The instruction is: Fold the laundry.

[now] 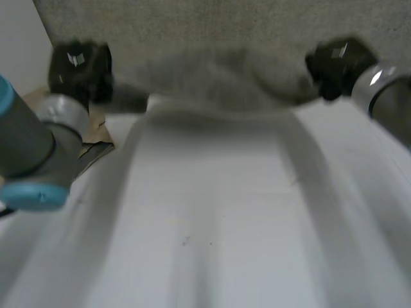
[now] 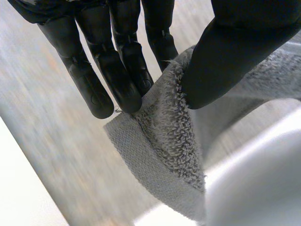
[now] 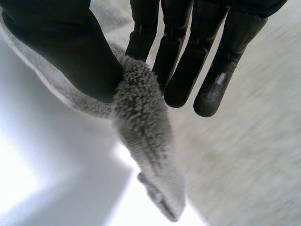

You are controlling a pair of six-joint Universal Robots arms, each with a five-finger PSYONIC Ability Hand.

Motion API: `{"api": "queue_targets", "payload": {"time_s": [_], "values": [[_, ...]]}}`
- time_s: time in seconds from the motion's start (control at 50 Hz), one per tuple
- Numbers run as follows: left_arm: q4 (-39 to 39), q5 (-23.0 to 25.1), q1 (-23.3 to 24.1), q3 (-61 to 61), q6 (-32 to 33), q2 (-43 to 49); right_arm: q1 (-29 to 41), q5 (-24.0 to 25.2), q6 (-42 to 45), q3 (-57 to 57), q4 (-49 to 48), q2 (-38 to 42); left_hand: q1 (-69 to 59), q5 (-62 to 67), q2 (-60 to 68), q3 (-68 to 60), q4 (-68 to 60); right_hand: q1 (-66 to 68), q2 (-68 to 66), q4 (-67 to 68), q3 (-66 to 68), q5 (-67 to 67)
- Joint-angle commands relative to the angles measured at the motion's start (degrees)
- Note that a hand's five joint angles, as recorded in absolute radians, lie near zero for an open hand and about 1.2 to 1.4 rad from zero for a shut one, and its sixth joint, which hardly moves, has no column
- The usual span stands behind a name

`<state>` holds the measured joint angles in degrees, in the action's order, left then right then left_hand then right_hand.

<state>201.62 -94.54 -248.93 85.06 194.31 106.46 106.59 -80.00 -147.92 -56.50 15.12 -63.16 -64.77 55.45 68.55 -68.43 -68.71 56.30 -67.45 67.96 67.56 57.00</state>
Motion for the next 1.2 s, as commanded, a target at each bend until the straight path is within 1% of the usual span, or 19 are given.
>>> {"api": "queue_targets", "payload": {"time_s": [0.02,0.06,0.14,0.16,0.18,0.2,0.26,0.28,0.36,0.44,0.48,0.56,0.64,0.76,0.8,0.88,1.0,1.1,1.2], "values": [[1.50,-0.11,-0.24,10.46,0.64,4.63,-0.15,-1.29,9.66,-10.29,2.46,6.64,-15.23,14.55,11.45,-11.57,-11.29,23.70,-12.55,12.04,12.44,13.00],[1.41,-0.03,-0.24,11.35,0.64,4.90,-0.68,-2.08,10.02,-11.61,2.54,8.67,-15.23,14.55,11.45,-11.57,-11.29,23.70,-12.55,12.04,12.44,13.00],[1.32,-0.11,-0.07,13.02,0.64,4.55,-2.70,-1.91,8.53,-12.93,2.37,9.20,-15.23,14.55,11.45,-11.57,-11.29,23.70,-12.55,12.04,12.44,13.00],[1.32,-0.11,-0.07,13.20,0.64,4.29,-2.96,-1.74,7.83,-13.28,2.19,9.11,-15.23,14.55,11.45,-11.57,-11.29,17.10,-5.95,5.44,5.83,6.40],[1.23,-0.11,-0.07,13.46,0.64,3.50,-3.23,-1.47,5.82,-14.06,1.67,8.85,-15.23,14.55,11.45,-11.57,-11.29,-6.28,17.43,-17.94,-17.55,-16.98],[1.23,-0.03,-0.07,13.46,0.64,2.97,-3.32,-1.30,4.67,-14.33,1.32,8.76,-15.23,14.55,11.45,-11.57,-11.29,-14.18,25.33,-25.83,-25.44,-24.87],[1.23,-0.03,0.02,13.64,0.55,1.22,-4.89,0.54,0.28,-15.56,-0.26,6.66,-14.75,14.08,10.97,-11.09,-10.81,-25.65,36.80,-37.31,-36.91,-36.35],[1.23,-0.03,0.02,13.64,0.55,0.86,-5.51,1.16,-0.70,-16.09,-0.62,5.78,-14.41,13.74,10.63,-10.75,-10.48,-27.36,38.51,-39.02,-38.62,-38.06],[1.14,-0.03,0.02,13.64,0.29,-0.02,-7.97,5.29,-2.20,-19.60,-0.71,0.77,-14.08,13.40,10.29,-10.41,-10.14,-28.22,39.37,-39.87,-39.48,-38.92],[1.14,-0.03,-0.07,13.64,0.28,-0.46,-10.43,8.98,-0.27,-23.64,-0.36,-1.35,-13.91,13.23,10.12,-10.24,-9.97,-28.05,39.20,-39.71,-39.31,-38.75],[1.14,-0.03,-0.16,13.55,0.28,-0.46,-11.66,10.56,2.01,-26.01,-0.79,-1.87,-13.91,13.23,10.12,-10.24,-9.97,-28.05,39.20,-39.71,-39.31,-38.75],[1.14,-0.03,-0.24,13.55,0.20,-0.55,-15.52,12.94,11.74,-32.77,-1.41,-3.71,-13.91,13.23,10.12,-10.24,-9.97,-28.55,39.70,-40.21,-39.81,-39.25],[1.14,0.06,-0.51,13.55,0.20,-0.55,-17.55,13.47,14.32,-36.12,-3.68,-3.98,-13.91,13.23,10.12,-10.24,-9.97,-28.72,39.87,-40.38,-39.99,-39.42],[1.14,-0.03,-0.59,13.37,0.02,-0.46,-17.82,15.05,13.27,-40.35,-11.94,-3.90,-13.91,13.23,10.12,-10.24,-9.97,-28.56,39.70,-40.21,-39.82,-39.25],[1.14,0.06,-0.60,13.37,0.02,-0.46,-17.91,16.97,11.87,-41.66,-16.41,-3.81,-13.91,13.23,10.12,-10.24,-9.97,-28.22,39.37,-39.88,-39.48,-38.92],[1.14,-0.03,-0.86,13.37,0.02,-0.55,-17.99,19.27,9.15,-42.46,-20.65,-3.02,-13.91,13.23,10.12,-10.24,-9.97,-27.55,38.69,-39.20,-38.81,-38.24],[1.14,-0.03,-1.30,13.46,-0.07,-0.55,-17.82,20.41,6.50,-42.20,-21.36,-2.31,-13.91,13.23,10.12,-10.24,-9.97,-27.21,38.36,-38.87,-38.47,-37.91],[1.14,0.06,-1.39,13.55,-0.07,-0.46,-17.64,20.50,6.42,-41.93,-21.45,-1.88,-13.74,13.06,9.96,-10.08,-9.80,-27.21,38.36,-38.87,-38.47,-37.91],[1.14,-0.03,-1.47,13.55,-0.07,-0.46,-17.47,20.77,6.59,-41.23,-22.32,0.58,-12.73,12.06,8.95,-9.07,-8.80,-26.04,37.19,-37.69,-37.30,-36.74]]}}
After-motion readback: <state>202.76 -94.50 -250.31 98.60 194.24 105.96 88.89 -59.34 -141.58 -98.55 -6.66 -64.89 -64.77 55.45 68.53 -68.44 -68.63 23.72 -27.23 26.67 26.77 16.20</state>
